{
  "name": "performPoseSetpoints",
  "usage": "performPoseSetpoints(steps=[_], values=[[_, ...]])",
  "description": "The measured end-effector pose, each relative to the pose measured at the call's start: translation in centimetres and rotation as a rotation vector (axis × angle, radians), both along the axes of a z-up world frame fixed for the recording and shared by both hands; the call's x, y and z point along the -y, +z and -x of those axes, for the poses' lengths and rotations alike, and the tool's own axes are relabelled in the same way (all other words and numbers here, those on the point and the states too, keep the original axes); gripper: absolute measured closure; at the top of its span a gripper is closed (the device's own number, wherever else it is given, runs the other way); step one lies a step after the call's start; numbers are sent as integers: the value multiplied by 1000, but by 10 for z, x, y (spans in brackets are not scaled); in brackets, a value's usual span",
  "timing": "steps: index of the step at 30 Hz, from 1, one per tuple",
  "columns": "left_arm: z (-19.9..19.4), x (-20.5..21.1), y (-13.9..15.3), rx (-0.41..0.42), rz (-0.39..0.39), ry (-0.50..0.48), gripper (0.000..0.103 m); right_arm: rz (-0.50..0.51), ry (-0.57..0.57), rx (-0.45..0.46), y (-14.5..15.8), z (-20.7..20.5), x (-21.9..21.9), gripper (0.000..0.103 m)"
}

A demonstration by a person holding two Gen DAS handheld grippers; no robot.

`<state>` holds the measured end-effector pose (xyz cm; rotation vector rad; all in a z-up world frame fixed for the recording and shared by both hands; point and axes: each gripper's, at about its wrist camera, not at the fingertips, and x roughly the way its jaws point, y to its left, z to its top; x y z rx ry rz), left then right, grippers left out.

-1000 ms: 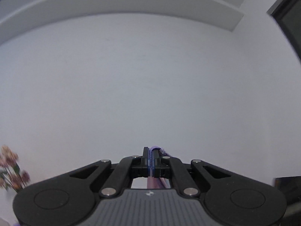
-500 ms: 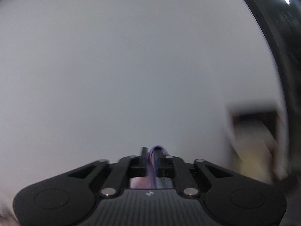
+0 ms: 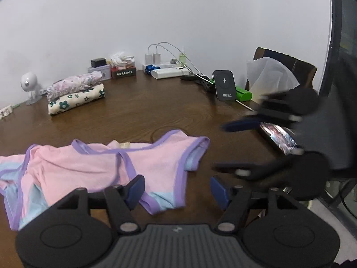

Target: Fold clothes

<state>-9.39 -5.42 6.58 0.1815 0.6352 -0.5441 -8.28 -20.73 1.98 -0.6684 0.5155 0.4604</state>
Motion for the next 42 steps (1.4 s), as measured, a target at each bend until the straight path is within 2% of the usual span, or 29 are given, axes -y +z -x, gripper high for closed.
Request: performPoseSetpoints(steps=[2, 6, 7, 8, 9, 10, 14, 17, 19, 20, 22, 23, 24, 25, 26, 27, 29, 31, 32, 35, 38, 40, 41, 42], values=[[4, 1, -11, 21, -17, 49, 38, 12, 21, 22, -5, -17, -11, 55], [2, 2, -28, 32, -81, 118, 39, 63, 111, 14, -6, -22, -17, 54], [2, 2, -29, 33, -86, 125, 39, 50, 108, 2, -6, -22, -16, 54], [4, 3, -29, 42, -85, 132, 39, 22, 99, -17, -3, -22, -14, 59], [5, 4, -29, 50, -84, 139, 39, -21, 88, -61, -1, -25, -13, 82], [6, 6, -28, 61, -83, 148, 39, -75, 75, -120, 1, -32, -13, 95], [17, 12, -28, 149, -93, 216, 38, -324, 119, -232, 14, -30, -7, 99], [27, 12, -30, 214, -149, 263, 39, -520, 115, -249, 32, -18, 5, 99], [33, 9, -33, 244, -190, 285, 39, -618, 102, -252, 44, -6, 13, 99], [36, 7, -35, 256, -212, 293, 39, -636, 100, -245, 49, 2, 15, 99], [38, 3, -39, 260, -238, 308, 41, -636, 102, -218, 58, 18, 18, 99], [38, 1, -40, 254, -238, 320, 49, -620, 99, -200, 60, 25, 19, 99], [38, -1, -40, 244, -232, 328, 64, -606, 91, -190, 60, 30, 19, 99], [39, -4, -40, 237, -228, 331, 73, -599, 79, -187, 60, 34, 19, 99], [40, -7, -39, 235, -228, 326, 93, -581, 71, -177, 59, 38, 17, 99], [42, -10, -38, 237, -234, 320, 98, -554, 65, -163, 57, 43, 14, 99], [49, -18, -34, 254, -251, 325, 100, -491, 48, -123, 51, 52, 6, 98], [57, -30, -29, 265, -235, 341, 101, -406, 50, -82, 37, 59, -7, 92], [60, -35, -26, 270, -219, 358, 101, -376, 60, -79, 29, 62, -14, 90], [69, -51, -17, 288, -160, 417, 101, -314, 92, -78, 9, 69, -33, 74], [68, -67, -14, 253, -96, 465, 101, -268, 57, -1, 0, 73, -43, 70], [69, -74, -14, 242, -86, 485, 101, -254, 29, 16, -7, 73, -44, 72], [72, -74, -14, 248, -98, 489, 101, -255, 7, 20, -7, 72, -43, 84], [75, -74, -14, 258, -116, 488, 101, -260, -19, 23, -7, 71, -40, 89]])
